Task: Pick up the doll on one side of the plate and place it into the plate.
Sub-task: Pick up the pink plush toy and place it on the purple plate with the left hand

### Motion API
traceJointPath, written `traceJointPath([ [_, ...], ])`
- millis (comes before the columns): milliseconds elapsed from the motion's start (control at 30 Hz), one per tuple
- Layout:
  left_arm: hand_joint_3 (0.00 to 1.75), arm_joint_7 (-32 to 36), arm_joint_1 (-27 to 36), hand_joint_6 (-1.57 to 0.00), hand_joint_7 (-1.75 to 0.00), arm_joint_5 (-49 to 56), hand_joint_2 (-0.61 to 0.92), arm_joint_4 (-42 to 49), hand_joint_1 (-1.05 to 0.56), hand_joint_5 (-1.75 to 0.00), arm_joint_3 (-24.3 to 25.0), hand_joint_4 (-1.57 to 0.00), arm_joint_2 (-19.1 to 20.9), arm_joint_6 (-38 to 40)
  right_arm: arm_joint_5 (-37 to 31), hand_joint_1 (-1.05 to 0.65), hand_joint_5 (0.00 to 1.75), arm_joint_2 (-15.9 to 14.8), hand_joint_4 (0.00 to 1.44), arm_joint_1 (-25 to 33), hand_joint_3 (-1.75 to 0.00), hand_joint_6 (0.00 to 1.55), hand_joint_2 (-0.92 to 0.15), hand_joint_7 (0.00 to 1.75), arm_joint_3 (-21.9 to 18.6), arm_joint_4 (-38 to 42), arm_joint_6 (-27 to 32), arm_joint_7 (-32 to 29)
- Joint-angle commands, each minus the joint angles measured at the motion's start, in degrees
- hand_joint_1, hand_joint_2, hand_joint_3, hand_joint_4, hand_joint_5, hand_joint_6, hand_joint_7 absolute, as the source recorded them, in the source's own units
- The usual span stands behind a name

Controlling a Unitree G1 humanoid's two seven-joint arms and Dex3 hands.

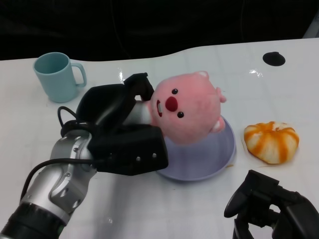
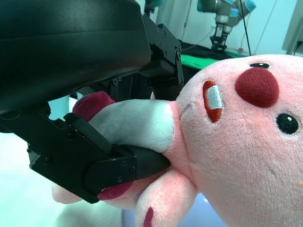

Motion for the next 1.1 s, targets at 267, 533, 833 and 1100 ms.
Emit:
traceJointPath([
  [267, 1.14, -3.2, -5.4, -0.74, -1.71, 0.3, 0.39, 5.3, -0.18, -1.75, -2.3, -0.93, -2.8, 2.1, -0.1, 0.05, 1.75, 0.0, 0.73, 0.0, -1.37, 0.63, -0.41, 1.53, 0.2, -0.4, 0.1, -0.4],
  [533, 0.37, -11.6, -5.6, -0.86, -0.12, -3.3, 0.81, 2.8, -0.28, -1.54, -1.7, -0.64, -2.6, 4.8, 0.2, 0.06, 1.75, -0.1, 0.73, 0.0, -1.37, 0.62, -0.42, 1.53, 0.2, -0.5, 0.2, -0.3],
  [833, 0.48, -24.2, -5.9, -0.10, 0.00, -1.4, 0.92, -2.5, -0.87, -0.05, -5.2, -0.08, 3.9, 4.0, 0.0, 0.05, 1.75, -0.1, 0.73, -0.1, -1.37, 0.62, -0.42, 1.53, 0.1, -0.2, 0.1, -0.3],
  [1100, 0.59, -26.8, -3.8, -0.04, 0.00, -2.0, 0.92, -8.3, -1.02, -0.01, -3.7, -0.01, 7.9, 2.1, 0.0, 0.06, 1.75, 0.0, 0.73, -0.5, -1.38, 0.63, -0.42, 1.53, 0.1, 0.2, -0.1, -0.4],
])
